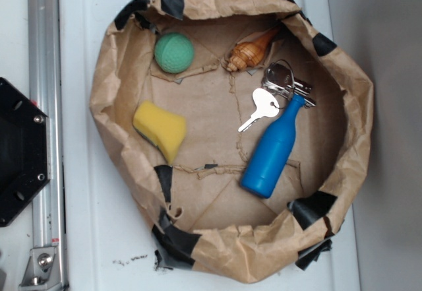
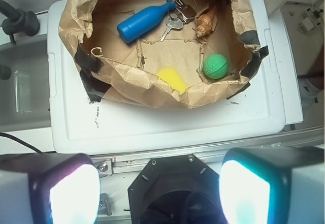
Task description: Grab the green sponge.
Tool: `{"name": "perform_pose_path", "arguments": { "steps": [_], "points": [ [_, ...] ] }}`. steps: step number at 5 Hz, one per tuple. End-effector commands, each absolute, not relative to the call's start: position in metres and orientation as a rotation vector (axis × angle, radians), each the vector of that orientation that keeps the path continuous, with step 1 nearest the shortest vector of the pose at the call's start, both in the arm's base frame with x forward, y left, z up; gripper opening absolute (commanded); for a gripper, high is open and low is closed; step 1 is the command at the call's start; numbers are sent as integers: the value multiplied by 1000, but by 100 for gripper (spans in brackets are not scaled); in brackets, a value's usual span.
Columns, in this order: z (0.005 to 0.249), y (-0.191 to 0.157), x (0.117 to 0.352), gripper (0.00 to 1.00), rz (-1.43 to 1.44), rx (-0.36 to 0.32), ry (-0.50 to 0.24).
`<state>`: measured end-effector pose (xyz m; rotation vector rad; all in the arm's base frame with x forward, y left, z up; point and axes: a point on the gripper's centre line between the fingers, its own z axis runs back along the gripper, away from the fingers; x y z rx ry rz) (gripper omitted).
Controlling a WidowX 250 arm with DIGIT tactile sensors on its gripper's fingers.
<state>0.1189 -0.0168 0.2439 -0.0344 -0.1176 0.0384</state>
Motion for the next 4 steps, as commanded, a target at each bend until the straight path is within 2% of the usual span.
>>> {"name": "perform_pose_path", "arguments": {
  "steps": [1, 2, 4],
  "points": [
    [244, -17, 119, 100, 38, -34, -118],
    [215, 9, 150, 100, 41, 19, -126],
    [190, 41, 191, 100, -16, -31, -129]
  ]
}}
